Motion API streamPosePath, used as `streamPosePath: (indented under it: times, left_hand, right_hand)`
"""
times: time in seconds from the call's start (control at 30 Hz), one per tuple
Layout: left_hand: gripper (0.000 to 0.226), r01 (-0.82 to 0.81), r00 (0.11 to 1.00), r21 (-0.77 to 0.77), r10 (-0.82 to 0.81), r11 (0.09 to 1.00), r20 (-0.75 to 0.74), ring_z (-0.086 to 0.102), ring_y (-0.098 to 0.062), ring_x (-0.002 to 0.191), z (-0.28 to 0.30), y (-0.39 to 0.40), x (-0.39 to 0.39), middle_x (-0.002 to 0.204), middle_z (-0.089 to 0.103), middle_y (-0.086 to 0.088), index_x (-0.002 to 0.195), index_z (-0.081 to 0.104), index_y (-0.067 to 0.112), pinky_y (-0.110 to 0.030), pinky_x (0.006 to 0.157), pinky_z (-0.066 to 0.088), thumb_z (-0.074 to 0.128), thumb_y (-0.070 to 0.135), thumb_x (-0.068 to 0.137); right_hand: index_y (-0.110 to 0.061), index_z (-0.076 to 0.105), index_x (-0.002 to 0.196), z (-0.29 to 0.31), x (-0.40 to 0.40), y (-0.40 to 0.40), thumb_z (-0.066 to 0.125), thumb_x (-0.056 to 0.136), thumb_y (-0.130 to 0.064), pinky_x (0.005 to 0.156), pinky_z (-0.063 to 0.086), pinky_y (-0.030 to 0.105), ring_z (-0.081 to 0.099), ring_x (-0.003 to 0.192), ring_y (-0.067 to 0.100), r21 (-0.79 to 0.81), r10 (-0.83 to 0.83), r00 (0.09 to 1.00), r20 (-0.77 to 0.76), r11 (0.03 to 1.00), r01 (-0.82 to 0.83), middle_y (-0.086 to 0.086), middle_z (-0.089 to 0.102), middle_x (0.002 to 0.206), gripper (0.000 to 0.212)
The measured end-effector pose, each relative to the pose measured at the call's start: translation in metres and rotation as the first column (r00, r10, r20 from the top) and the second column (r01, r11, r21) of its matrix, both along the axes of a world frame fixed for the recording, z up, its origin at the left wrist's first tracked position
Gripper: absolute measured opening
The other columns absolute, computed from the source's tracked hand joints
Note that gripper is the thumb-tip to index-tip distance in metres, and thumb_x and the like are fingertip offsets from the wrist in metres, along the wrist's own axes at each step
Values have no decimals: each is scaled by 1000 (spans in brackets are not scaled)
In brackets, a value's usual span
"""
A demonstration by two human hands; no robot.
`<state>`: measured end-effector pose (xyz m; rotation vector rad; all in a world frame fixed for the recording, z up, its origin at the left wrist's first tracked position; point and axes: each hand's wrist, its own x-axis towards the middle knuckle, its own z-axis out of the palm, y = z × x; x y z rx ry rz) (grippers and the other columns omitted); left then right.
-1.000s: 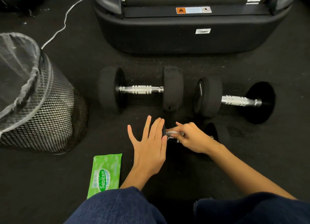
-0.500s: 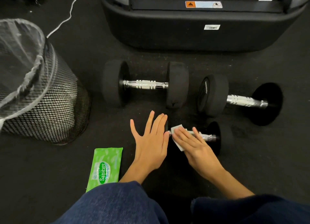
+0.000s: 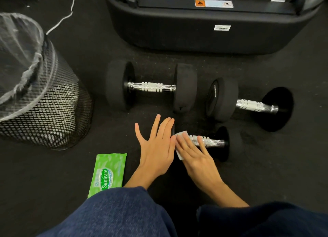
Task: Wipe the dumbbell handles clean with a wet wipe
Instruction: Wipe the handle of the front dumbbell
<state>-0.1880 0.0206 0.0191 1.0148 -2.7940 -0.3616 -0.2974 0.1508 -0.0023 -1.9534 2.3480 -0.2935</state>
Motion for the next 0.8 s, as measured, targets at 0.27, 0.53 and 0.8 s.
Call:
streamPosePath:
  times: [0.27,0.53,0.8]
  left_hand:
    - [53,-5,1000,21,5,1000,-7,10,-13,150,0,1,0,157,30,10,151,32,22,-69,111,0,17,38,103]
    - [54,-11,1000,31,11,999,-6,10,-13,150,0,2,-1,158,30,11,151,32,22,-70,111,1,16,39,102]
    - [54,-5,1000,16,5,1000,-8,12,-13,150,0,2,1,157,31,10,151,33,21,-70,111,2,16,39,102]
  right_hand:
    - [-15,35,149,-3,0,0,56,91,-22,122,-2,43,24,148,20,-6,-41,999,14,999,41,3,31,157,62]
    - [-15,41,147,4,-7,1,38,94,-26,123,-2,44,26,146,21,-3,-63,998,-3,998,63,2,37,153,54]
    - [-18,35,150,-2,-6,13,35,94,-29,122,5,45,18,149,19,22,-73,997,6,997,73,0,32,157,57]
